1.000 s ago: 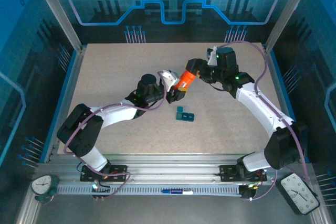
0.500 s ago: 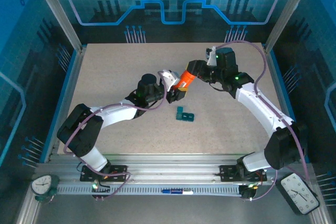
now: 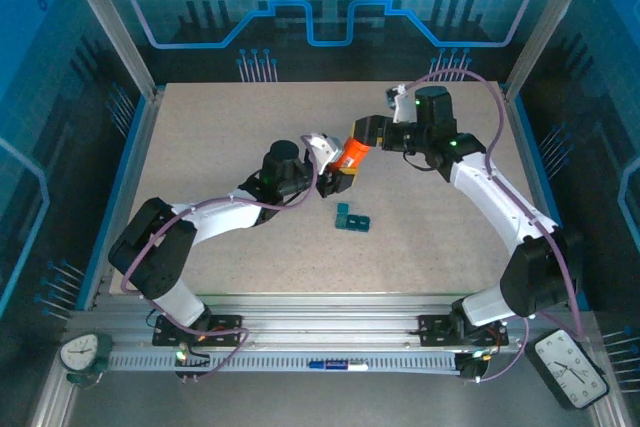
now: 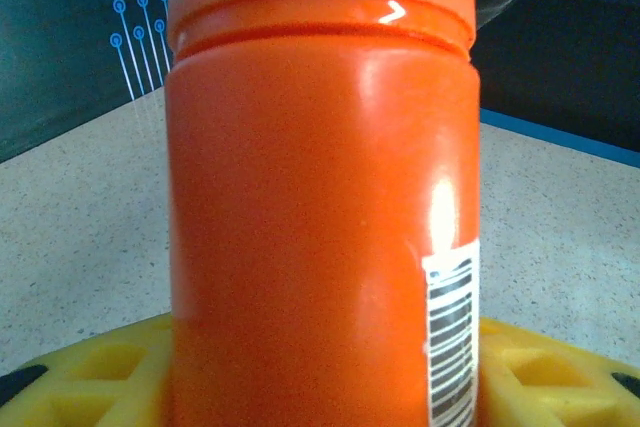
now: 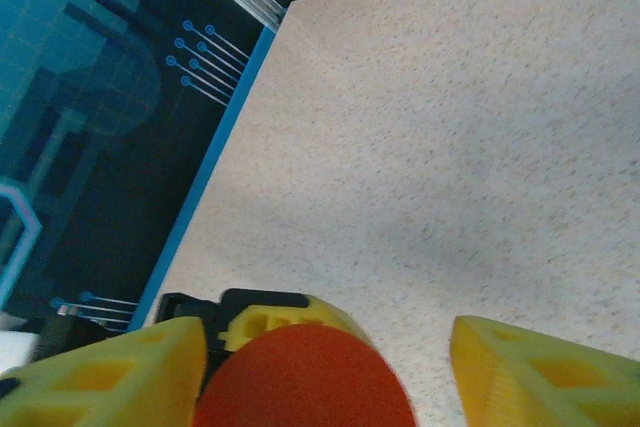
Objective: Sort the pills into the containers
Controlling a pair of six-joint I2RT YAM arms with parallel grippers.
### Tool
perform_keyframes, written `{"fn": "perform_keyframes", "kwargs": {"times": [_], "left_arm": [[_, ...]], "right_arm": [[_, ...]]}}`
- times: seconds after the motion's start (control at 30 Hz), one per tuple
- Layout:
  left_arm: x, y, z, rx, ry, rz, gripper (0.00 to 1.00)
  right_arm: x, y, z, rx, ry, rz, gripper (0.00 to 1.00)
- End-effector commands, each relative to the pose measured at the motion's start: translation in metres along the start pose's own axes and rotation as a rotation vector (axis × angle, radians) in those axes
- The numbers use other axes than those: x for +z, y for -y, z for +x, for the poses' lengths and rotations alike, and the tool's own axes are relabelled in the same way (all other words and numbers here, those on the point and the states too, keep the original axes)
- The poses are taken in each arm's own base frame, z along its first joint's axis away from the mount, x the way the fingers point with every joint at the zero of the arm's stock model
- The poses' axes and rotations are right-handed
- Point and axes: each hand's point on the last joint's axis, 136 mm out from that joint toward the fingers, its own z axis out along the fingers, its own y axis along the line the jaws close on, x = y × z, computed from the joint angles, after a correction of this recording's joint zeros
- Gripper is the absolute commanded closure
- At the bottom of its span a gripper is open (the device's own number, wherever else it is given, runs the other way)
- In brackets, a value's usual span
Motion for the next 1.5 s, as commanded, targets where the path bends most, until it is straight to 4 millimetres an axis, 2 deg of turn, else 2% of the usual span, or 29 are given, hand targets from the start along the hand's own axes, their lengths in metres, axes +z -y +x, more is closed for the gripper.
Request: {"fn": "perform_keyframes", "kwargs": {"times": [0.0,0.2,0.53,0.77,0.9,1.0,1.17,1.33,1.47], "left_arm": [[-0.004,0.009,-0.038,0.038,0.088,0.035,1.00],[-0.002,0.008,-0.032,0.059,0.056,0.031,1.00],[-0.002,0.010,-0.033,0.061,0.048,0.034,1.00],[-0.005,0.010,-0.033,0.053,0.054,0.031,1.00],[-0.005,0.010,-0.032,0.046,0.058,0.028,1.00],[-0.006,0.009,-0.034,0.040,0.063,0.026,1.00],[-0.010,0.009,-0.039,0.010,0.084,0.051,1.00],[-0.024,0.007,-0.056,-0.115,0.158,0.161,1.00],[-0.030,0.003,-0.063,-0.214,0.189,0.234,1.00]], "right_arm": [[-0.018,-0.004,-0.014,0.020,0.070,-0.001,0.24],[-0.024,0.005,-0.012,0.193,0.118,0.053,0.21],[0.001,-0.005,0.010,0.219,0.041,0.083,0.18],[0.003,-0.004,0.015,0.210,0.042,0.082,0.32],[0.001,-0.002,0.016,0.194,0.047,0.092,0.50],[0.003,-0.001,0.021,0.171,0.026,0.081,0.57],[-0.001,-0.001,0.021,0.059,0.035,0.003,0.61],[-0.009,-0.010,0.017,-0.198,0.064,-0.149,0.62],[-0.009,-0.013,0.021,-0.249,0.033,-0.233,0.62]]}}
